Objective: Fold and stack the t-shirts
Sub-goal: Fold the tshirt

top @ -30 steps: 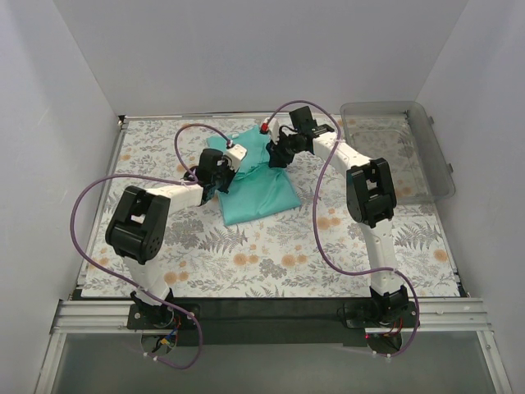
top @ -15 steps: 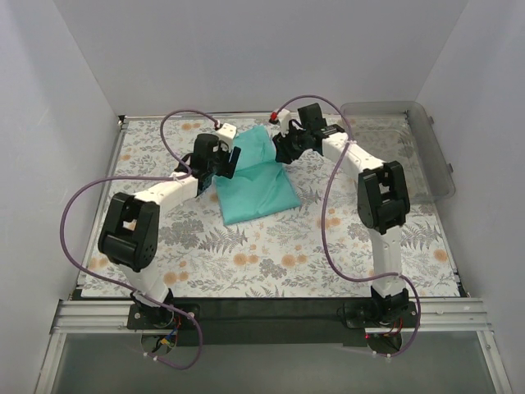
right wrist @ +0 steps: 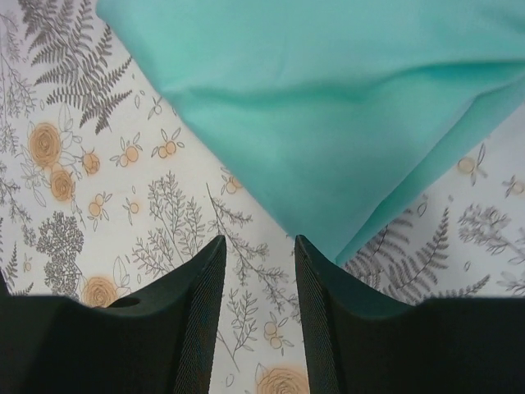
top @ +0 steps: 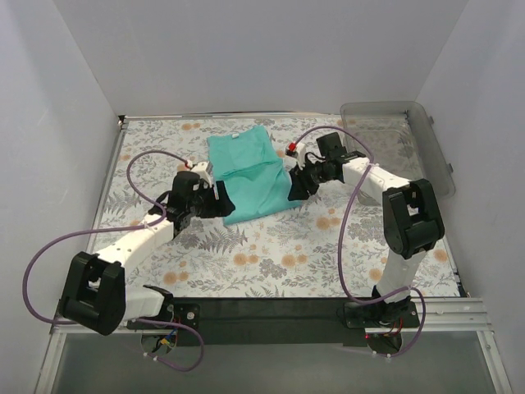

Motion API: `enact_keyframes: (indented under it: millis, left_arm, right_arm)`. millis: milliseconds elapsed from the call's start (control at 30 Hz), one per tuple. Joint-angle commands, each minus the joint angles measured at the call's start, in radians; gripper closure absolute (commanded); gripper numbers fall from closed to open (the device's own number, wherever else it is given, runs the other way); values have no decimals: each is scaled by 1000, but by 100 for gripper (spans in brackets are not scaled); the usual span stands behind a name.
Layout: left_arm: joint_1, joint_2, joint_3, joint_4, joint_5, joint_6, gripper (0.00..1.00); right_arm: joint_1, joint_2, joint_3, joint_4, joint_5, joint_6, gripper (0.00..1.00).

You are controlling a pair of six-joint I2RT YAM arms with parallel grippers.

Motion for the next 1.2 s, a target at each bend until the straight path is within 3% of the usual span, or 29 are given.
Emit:
enact_keyframes:
  millis: [0, 267, 1167]
  left_arm:
    - [7, -84, -96, -9, 27, -198, 39]
    - [7, -127, -212, 62, -1, -246, 39]
    - [9, 114, -92, 160, 2, -227, 53]
  right_arm:
    - [-9, -11, -18, 3, 43, 41, 60]
    - [-20, 17, -20, 25, 69, 72, 60]
    - [-45, 115, 26, 25, -12, 104, 61]
